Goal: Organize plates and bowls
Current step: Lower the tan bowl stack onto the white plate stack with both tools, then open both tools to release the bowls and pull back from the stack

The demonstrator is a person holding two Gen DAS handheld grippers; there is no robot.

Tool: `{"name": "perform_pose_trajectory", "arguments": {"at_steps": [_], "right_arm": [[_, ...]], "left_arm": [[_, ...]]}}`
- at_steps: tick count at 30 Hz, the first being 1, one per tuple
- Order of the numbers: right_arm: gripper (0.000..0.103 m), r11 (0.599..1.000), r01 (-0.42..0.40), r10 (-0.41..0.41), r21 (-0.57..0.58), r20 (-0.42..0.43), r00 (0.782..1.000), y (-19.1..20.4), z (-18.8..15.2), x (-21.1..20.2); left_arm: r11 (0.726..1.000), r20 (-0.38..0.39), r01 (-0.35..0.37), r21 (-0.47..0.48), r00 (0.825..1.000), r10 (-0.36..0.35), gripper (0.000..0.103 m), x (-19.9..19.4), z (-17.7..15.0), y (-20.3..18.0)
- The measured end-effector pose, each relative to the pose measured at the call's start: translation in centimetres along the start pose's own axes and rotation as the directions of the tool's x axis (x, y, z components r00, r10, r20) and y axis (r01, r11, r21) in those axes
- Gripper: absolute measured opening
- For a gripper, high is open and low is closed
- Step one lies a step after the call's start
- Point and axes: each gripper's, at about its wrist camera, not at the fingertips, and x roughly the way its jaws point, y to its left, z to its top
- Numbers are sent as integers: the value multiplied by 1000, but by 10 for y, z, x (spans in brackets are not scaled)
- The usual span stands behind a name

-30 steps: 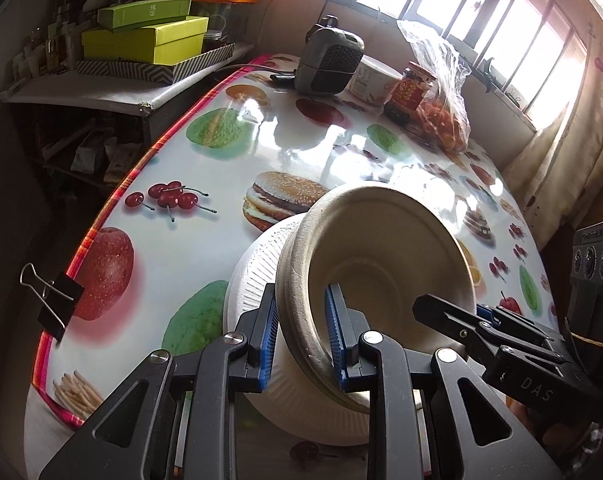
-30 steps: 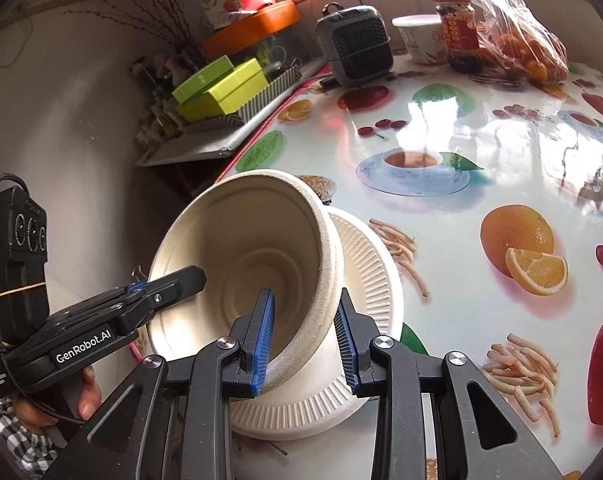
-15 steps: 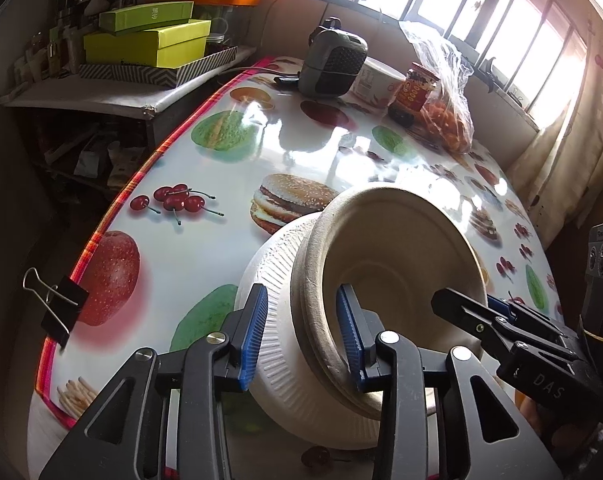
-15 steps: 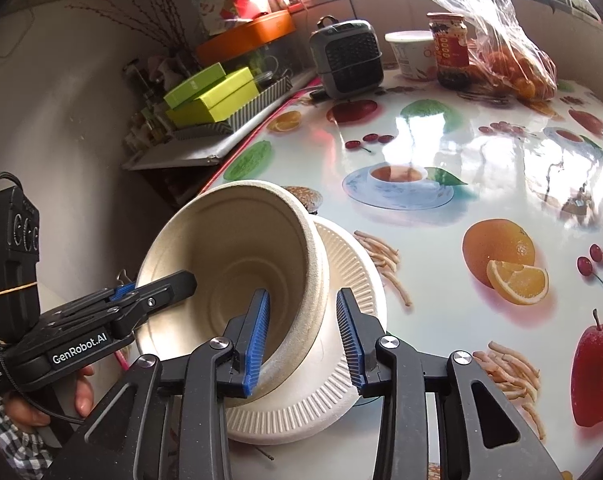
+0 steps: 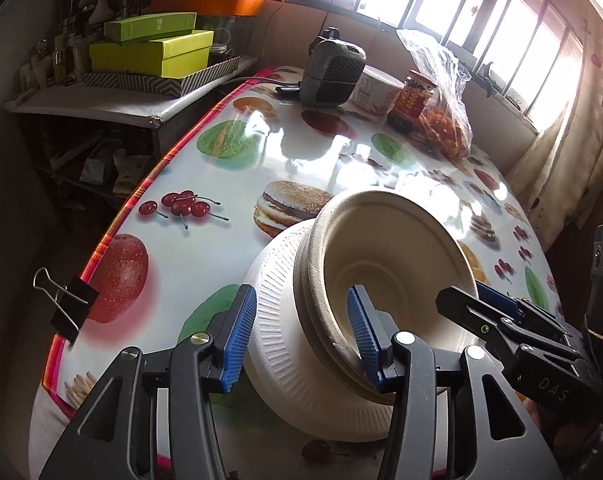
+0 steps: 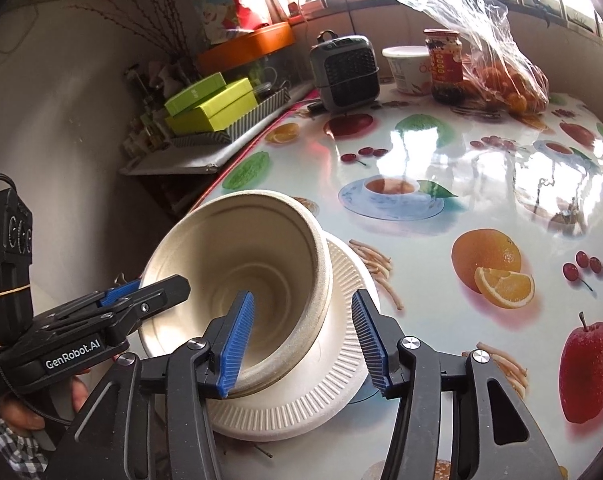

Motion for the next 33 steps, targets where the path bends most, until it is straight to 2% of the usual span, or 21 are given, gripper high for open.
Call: {"name": "perform_pose_trajectory", "arguments": {"at_steps": [5,12,20,33], "right_arm": [[58,1000,5,-5,-2,27,1000,1,-3,-9],[59,999,29,-28,-24,69,997,7,-11,-24],[64,996,71,-64,-55,114,991,11,-24,-43],[67,990,131,-123,-56,135,983,1,-55,-62]], "left_arm": [[1000,23,-22,7,999,21,50,-7,-2,-1],[998,78,-56,21,995,55,55,-24,-8,-2],[992,123,-118,49,986,111,55,-40,-23,1],[984,168,-155,84,976,139,61,-55,-46,0]]}}
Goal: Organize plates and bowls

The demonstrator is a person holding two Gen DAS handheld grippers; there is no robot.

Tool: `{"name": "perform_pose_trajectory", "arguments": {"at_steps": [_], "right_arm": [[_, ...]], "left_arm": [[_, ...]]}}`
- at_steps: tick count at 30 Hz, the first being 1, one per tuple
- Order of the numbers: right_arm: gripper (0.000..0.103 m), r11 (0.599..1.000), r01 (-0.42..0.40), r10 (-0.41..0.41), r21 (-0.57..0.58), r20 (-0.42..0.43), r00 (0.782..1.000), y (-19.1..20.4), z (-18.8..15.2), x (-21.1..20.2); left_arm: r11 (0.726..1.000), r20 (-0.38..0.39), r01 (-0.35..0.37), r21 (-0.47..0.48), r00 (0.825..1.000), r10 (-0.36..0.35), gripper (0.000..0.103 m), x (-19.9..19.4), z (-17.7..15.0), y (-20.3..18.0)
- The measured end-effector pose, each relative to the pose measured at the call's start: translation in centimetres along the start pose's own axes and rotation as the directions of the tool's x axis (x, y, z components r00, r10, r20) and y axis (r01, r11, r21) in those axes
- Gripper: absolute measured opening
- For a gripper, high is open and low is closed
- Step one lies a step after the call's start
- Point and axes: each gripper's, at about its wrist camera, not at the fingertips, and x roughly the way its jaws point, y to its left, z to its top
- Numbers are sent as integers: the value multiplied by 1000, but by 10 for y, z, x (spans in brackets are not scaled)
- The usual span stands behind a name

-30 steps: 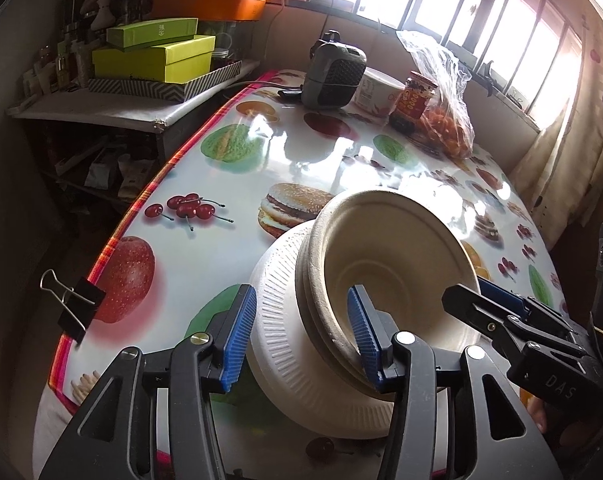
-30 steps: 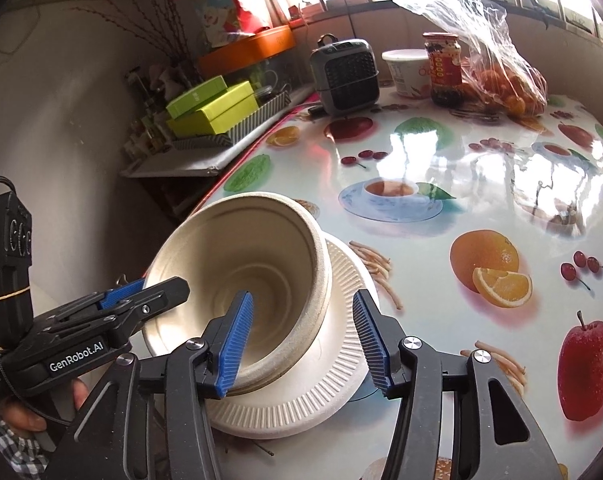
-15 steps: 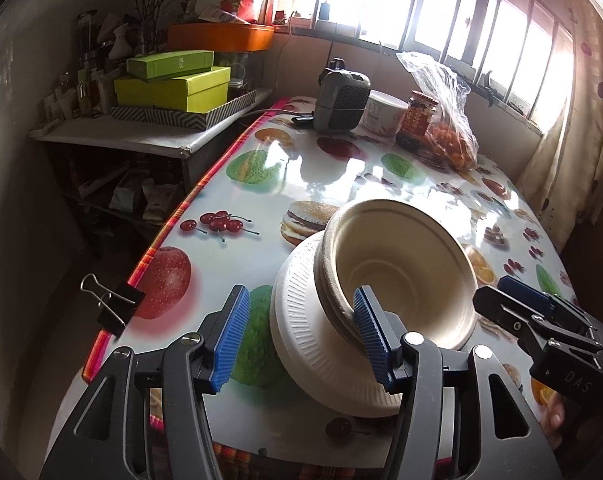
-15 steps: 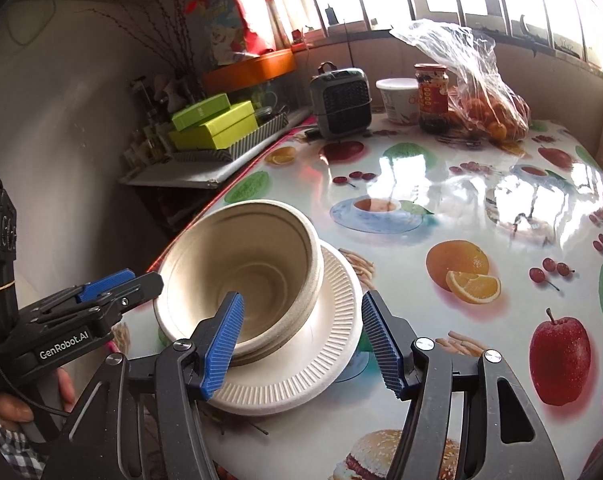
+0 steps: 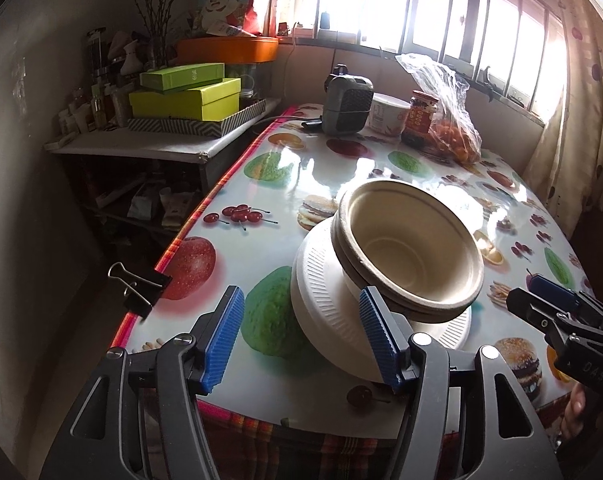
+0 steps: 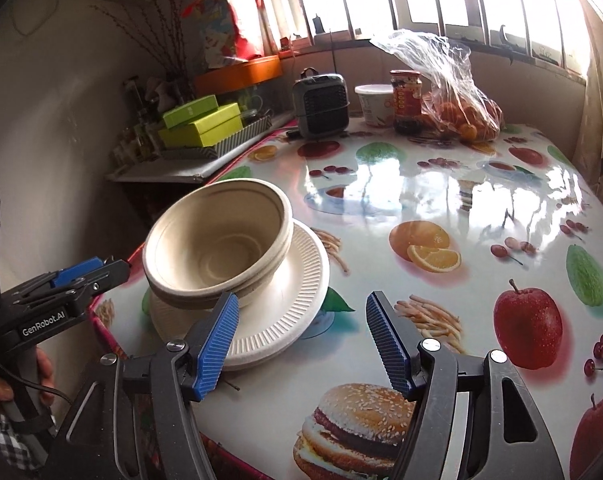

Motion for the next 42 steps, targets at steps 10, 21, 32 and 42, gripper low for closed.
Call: {"name": "perform_pose_trajectory", "arguments": {"at_steps": [10,21,32,42], "right_arm": [[77,998,42,-42,-40,9,999,3,-21,-8],[84,997,67,-67,-37,0,998,6,-39,-5],[84,995,93,-94,-23,-31,995,10,-57,1],[84,993,115,-116,-25,-38,993,15,-63,2]], "left_arm": [[1000,-10,-26,5,1000,26,61,1,-20,4],[999,-36,-37,15,999,37,62,6,-44,3],[999,-41,-38,22,998,39,62,8,-56,-2],[1000,-48,-15,25,999,16,62,10,-59,-5]]}}
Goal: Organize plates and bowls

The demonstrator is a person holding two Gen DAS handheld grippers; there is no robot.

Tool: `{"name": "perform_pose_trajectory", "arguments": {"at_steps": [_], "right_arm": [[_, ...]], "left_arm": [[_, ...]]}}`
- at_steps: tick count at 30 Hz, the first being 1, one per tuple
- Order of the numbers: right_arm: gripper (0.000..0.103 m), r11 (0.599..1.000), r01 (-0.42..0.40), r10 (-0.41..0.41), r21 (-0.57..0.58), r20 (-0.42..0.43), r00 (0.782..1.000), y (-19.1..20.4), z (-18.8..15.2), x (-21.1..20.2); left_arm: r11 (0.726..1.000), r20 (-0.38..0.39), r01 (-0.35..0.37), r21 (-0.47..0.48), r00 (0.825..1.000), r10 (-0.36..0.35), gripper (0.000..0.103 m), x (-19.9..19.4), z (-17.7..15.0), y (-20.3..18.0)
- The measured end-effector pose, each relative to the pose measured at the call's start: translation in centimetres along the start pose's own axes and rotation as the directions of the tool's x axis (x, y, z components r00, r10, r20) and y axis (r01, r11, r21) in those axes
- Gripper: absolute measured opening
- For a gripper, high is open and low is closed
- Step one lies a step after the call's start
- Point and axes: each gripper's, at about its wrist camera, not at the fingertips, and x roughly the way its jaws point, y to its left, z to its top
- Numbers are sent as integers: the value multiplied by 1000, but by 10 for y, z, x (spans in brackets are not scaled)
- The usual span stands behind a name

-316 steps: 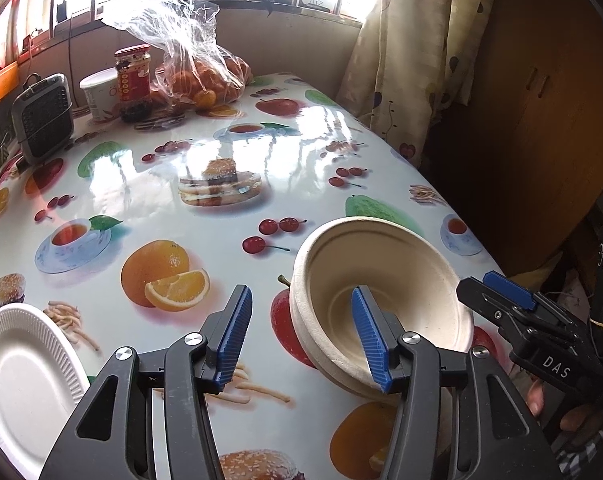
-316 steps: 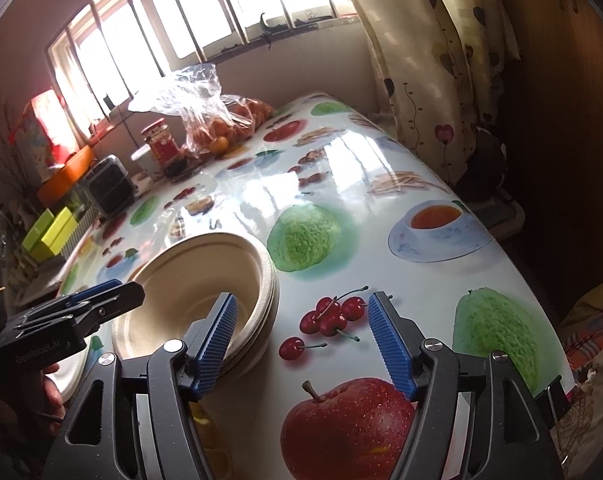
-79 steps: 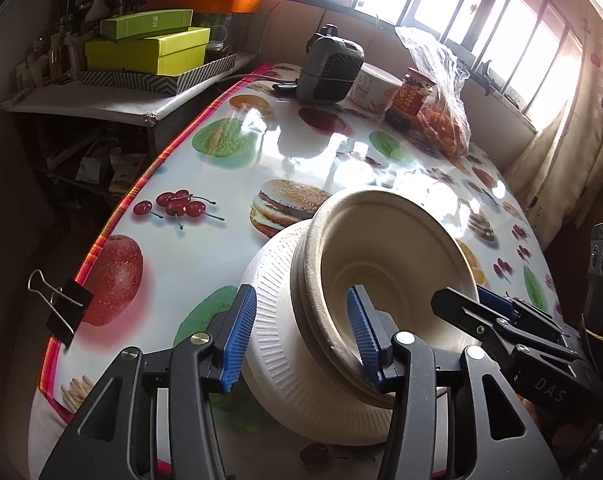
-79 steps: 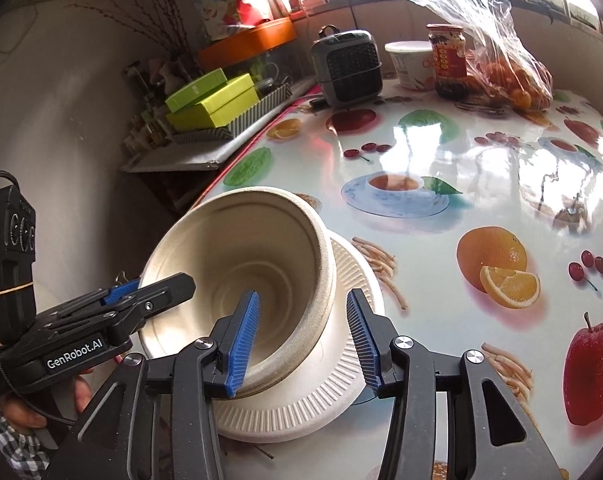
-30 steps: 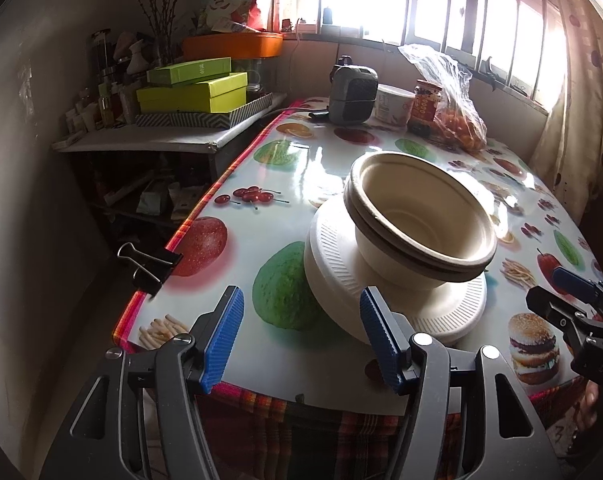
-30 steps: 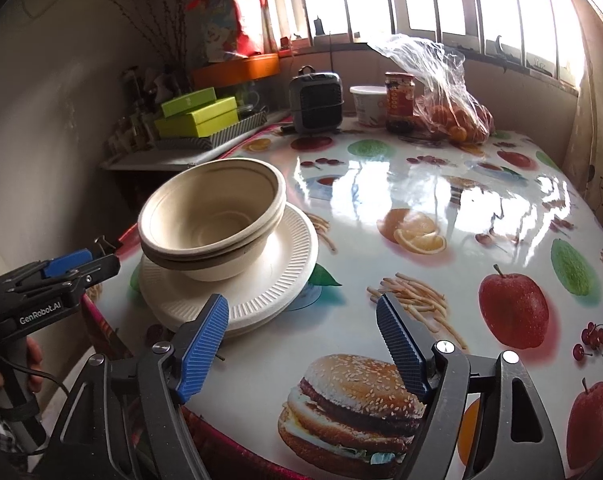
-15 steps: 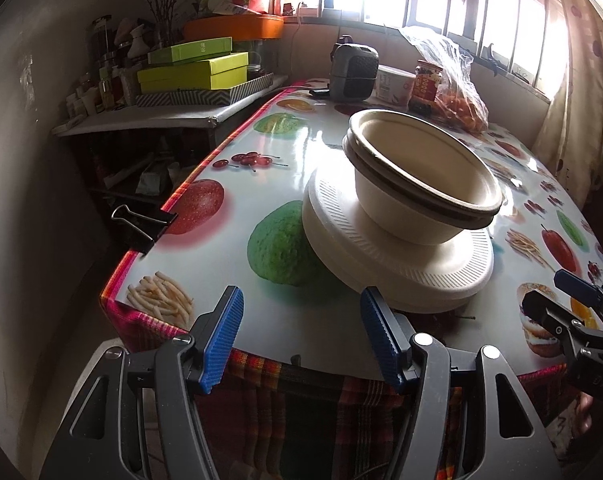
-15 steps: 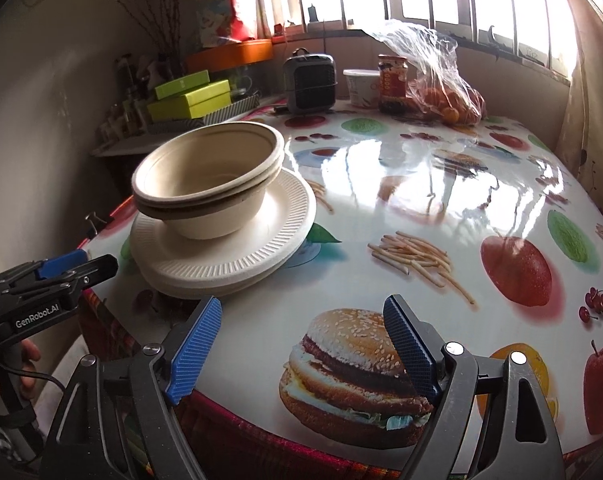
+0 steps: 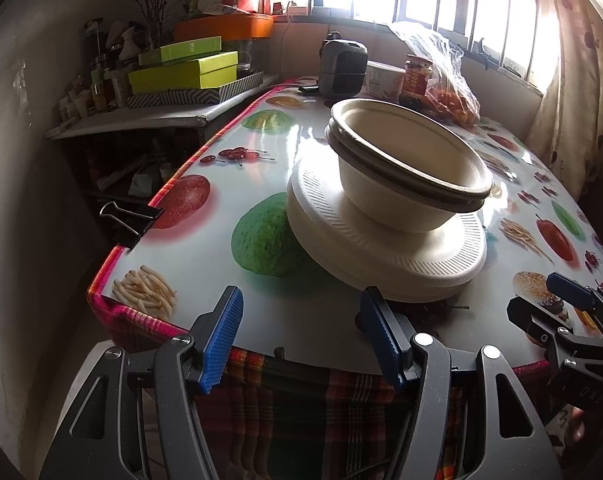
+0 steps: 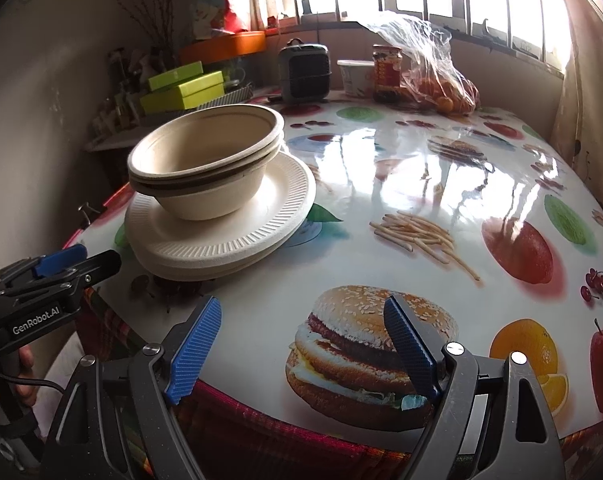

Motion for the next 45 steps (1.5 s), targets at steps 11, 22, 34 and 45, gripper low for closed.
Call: {"name": "perform_pose_trajectory", "arguments": {"at_steps": [11,22,34,45], "right_arm": [[84,1000,0,0,5,-8,1000,0,-2,2],[84,1000,-1,1,6,-9,1000,0,-2,3],[84,1000,-1,1,4,-6,1000,2,-2,3],[84,1000,3,-3,9,2,1000,1,0,1]], "left_arm": [[1000,-17,19,-12,1000,-20,62,5,-1,0],[1000,-15,24,-6,1000,-24,62,6,-1,-1],[1000,-8,14,-1,1000,-14,62,3,0,-3],[1000,9,15,1,1000,-15,62,-2,1,-5]]}}
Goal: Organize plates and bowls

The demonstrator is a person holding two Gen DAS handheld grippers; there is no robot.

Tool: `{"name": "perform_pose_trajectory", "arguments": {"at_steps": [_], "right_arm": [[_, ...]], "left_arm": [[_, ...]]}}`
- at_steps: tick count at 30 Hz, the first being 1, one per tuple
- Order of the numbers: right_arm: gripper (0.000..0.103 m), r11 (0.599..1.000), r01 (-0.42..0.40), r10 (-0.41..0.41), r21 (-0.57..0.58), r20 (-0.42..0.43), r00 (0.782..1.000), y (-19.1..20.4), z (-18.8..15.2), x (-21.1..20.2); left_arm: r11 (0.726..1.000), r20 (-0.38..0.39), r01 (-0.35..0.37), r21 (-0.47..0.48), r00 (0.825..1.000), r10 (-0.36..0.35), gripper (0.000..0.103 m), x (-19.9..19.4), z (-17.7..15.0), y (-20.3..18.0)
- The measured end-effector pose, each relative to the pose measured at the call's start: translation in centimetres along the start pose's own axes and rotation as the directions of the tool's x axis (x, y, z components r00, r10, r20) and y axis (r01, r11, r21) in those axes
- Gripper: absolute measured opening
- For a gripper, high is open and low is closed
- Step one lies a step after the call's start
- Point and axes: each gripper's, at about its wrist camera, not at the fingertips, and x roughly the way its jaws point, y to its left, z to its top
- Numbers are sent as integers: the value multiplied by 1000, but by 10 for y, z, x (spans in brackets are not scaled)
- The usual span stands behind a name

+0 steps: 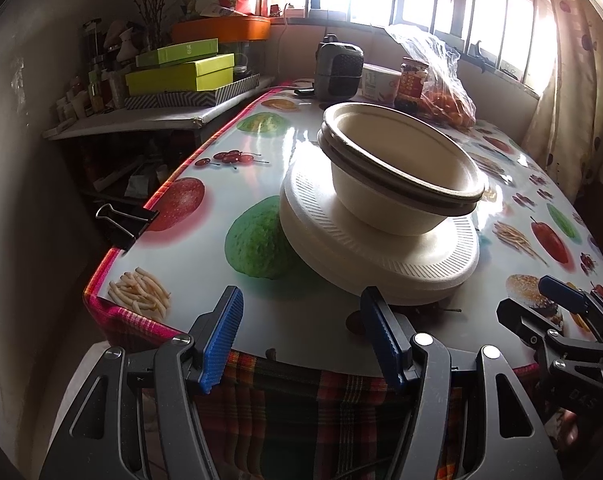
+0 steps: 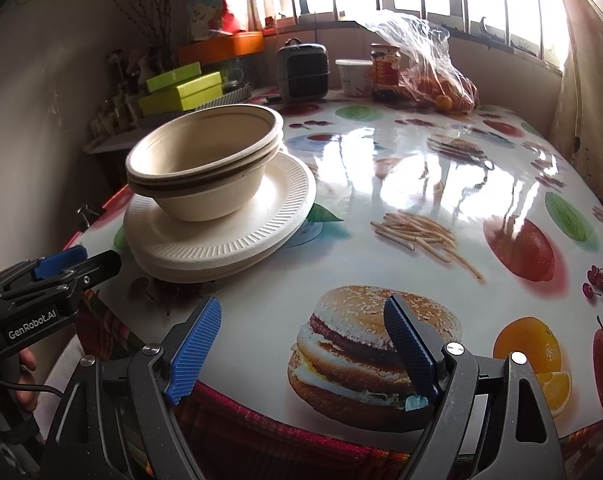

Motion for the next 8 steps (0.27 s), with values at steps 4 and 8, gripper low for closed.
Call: {"name": "perform_pose_trajectory", "arguments": {"at_steps": [4,8], "right_arm": [[84,1000,0,0,1,1,1000,-1,0,-1],[84,1000,-1,1,3,7,1000,-2,1,-3]], "left_arm": [[1000,6,-8,7,1000,8,62,-2,0,-2],[1000,10,-20,19,1000,19,62,-3,1,-4]]}}
